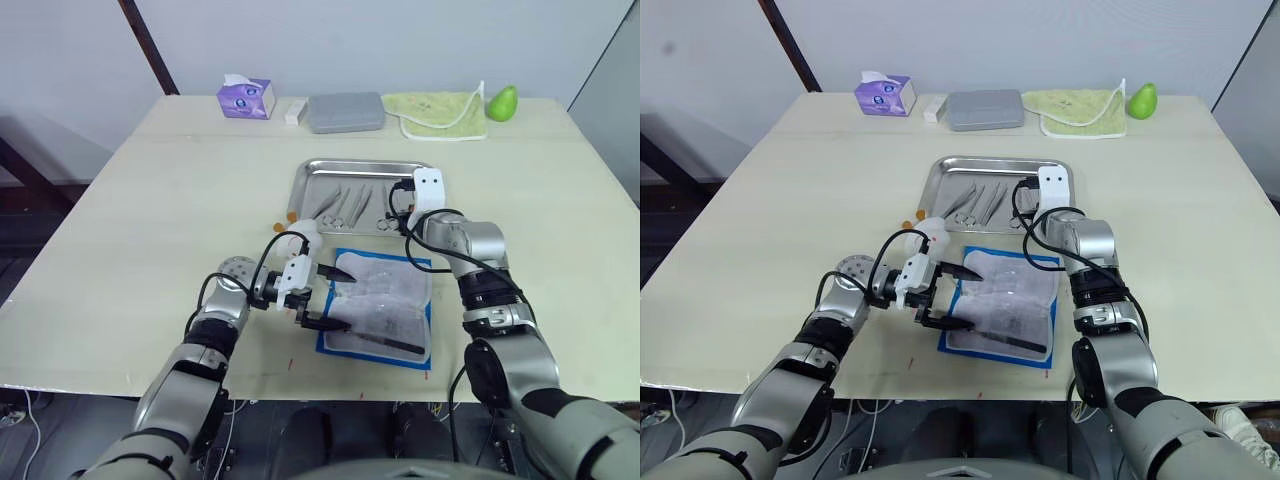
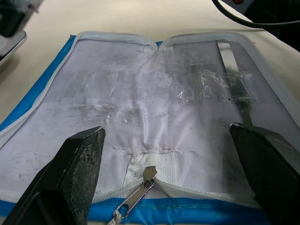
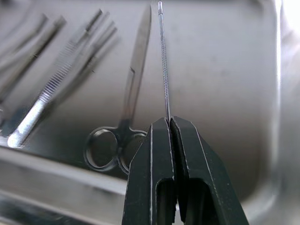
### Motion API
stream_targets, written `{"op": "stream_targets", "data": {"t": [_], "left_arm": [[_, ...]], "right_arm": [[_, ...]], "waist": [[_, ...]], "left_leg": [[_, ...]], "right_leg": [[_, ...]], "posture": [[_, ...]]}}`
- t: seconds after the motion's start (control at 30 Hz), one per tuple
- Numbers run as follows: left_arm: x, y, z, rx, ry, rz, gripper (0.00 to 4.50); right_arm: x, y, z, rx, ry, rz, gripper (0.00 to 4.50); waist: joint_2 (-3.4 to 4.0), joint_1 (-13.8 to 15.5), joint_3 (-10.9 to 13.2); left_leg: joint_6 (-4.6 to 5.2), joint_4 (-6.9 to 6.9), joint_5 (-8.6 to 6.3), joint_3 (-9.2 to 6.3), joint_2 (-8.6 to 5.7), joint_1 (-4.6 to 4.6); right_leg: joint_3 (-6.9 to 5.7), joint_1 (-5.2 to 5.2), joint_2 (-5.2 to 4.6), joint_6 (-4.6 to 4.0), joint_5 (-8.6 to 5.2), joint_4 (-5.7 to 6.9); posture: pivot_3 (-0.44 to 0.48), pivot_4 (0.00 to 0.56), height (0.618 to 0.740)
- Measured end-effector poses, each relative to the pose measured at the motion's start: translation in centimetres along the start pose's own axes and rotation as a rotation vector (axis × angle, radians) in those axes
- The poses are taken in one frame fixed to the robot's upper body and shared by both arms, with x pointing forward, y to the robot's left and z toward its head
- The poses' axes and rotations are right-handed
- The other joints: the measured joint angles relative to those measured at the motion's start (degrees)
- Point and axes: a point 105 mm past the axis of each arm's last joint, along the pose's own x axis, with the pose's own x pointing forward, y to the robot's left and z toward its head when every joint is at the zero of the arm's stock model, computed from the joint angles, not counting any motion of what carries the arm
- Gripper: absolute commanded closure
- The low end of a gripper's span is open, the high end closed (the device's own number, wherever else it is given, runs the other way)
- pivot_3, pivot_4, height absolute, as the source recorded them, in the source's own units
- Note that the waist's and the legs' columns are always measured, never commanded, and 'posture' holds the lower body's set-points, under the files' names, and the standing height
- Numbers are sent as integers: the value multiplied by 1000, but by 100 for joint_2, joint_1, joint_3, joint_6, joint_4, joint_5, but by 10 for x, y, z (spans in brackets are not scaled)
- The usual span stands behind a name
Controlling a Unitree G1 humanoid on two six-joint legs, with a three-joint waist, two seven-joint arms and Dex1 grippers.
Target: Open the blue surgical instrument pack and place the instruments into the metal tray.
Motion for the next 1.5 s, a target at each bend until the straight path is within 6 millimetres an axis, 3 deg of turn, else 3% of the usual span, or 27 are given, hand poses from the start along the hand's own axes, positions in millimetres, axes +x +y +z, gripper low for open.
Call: {"op": "stream_targets", "data": {"t": [0.3,0.53,0.7,0.83,0.93,1.1,1.17,1.2,1.23,1.37,1.5], "left_arm": [[-4,-2,1,1,4,14,0],[-4,-2,2,-6,5,13,0],[-3,-2,4,-5,6,7,0],[-3,-2,4,-9,8,4,0],[-2,-2,5,-8,7,4,0],[-3,-3,3,-17,10,9,0],[-4,-3,3,-18,11,7,0],[-2,-3,4,-19,10,1,0],[-1,-3,5,-16,7,1,0],[-3,-3,5,-17,13,-7,0],[-5,-2,4,-23,16,-2,0]], "right_arm": [[3,-2,1,17,-10,-9,4458],[3,-1,2,14,-12,2,1402],[-7,7,14,-28,-103,75,1402],[-32,24,26,-100,-298,246,1402],[-65,34,17,-158,-415,444,1402],[-114,34,5,-236,-471,676,1402],[-122,33,1,-248,-470,717,892],[-131,30,-6,-275,-452,755,648],[-140,25,-16,-309,-420,790,124],[-173,0,-51,-411,-284,870,124],[-198,-15,-61,-455,-256,910,124]], "waist": [[1,-91,1],[2,-102,2],[5,-86,3],[6,-76,4],[6,-73,4],[4,-92,6],[1,-95,7],[2,-70,8],[-2,-57,10],[-7,-64,23],[-20,-84,31]], "left_leg": [[0,-2,0,-3,1,-7],[0,-2,0,-3,0,-33],[0,0,0,-8,-1,-54],[0,0,0,-9,-2,-58],[0,0,0,-9,-5,-64],[0,5,0,-9,-5,-59],[0,5,0,-8,-4,-58],[0,5,0,-7,-6,-63],[0,3,0,-8,-11,-65],[-1,2,0,-7,-13,-64],[0,7,0,-9,-10,-56]], "right_leg": [[1,-2,-3,1,0,-3],[1,-28,-3,1,0,-1],[-1,-39,-3,3,0,-3],[-4,-39,-2,4,0,-5],[2,-39,0,6,-1,-6],[6,-37,3,6,-2,-5],[6,-36,4,6,-2,-6],[3,-36,4,6,-2,-7],[2,-35,4,8,-5,-10],[8,-34,6,10,-7,-13],[7,-29,13,32,-19,-10]], "posture": [[0,150,740],[0,150,740],[0,150,740],[0,150,740],[0,150,740],[0,150,740],[0,150,740],[0,150,740],[0,150,740],[0,150,740],[0,150,740]]}}
